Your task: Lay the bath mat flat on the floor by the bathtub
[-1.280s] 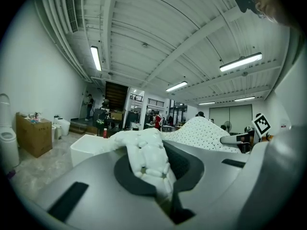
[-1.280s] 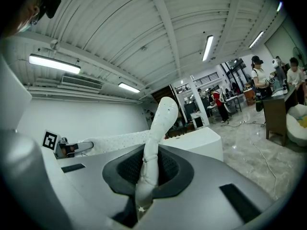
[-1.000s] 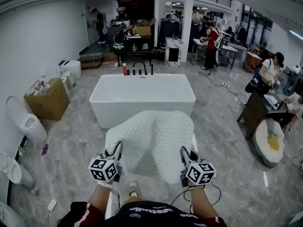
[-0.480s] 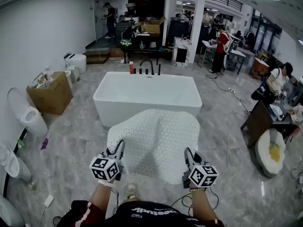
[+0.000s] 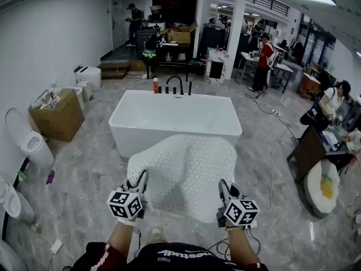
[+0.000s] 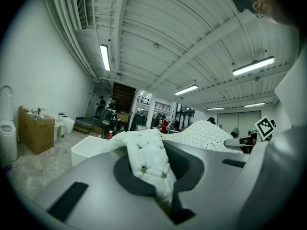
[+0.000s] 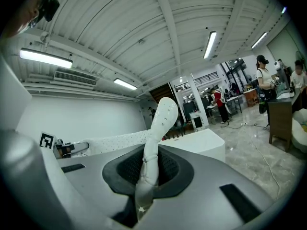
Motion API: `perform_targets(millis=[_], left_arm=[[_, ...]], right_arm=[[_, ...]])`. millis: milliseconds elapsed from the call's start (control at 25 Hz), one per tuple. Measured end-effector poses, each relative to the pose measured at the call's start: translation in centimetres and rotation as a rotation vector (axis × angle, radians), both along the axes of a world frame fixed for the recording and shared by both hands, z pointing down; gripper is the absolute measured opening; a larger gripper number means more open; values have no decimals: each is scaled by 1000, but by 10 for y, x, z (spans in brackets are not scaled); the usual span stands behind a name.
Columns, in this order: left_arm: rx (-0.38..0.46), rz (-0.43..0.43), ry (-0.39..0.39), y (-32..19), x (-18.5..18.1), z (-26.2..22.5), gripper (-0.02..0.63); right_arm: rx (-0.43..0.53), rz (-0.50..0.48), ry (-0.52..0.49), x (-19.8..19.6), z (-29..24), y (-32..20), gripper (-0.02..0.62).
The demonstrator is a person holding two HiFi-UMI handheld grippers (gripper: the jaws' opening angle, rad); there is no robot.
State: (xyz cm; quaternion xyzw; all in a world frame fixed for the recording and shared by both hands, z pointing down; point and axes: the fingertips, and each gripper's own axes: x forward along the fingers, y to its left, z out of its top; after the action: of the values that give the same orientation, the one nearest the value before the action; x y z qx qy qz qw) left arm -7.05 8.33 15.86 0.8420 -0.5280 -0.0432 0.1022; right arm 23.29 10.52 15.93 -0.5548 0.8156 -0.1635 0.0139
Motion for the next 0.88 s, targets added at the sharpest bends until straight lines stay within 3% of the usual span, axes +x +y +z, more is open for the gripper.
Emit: perform_targets(millis=[880], left_arm=[[-6, 31, 20, -120, -53, -12, 32]], right_arm=[[1, 19, 24, -56, -16, -116, 46]])
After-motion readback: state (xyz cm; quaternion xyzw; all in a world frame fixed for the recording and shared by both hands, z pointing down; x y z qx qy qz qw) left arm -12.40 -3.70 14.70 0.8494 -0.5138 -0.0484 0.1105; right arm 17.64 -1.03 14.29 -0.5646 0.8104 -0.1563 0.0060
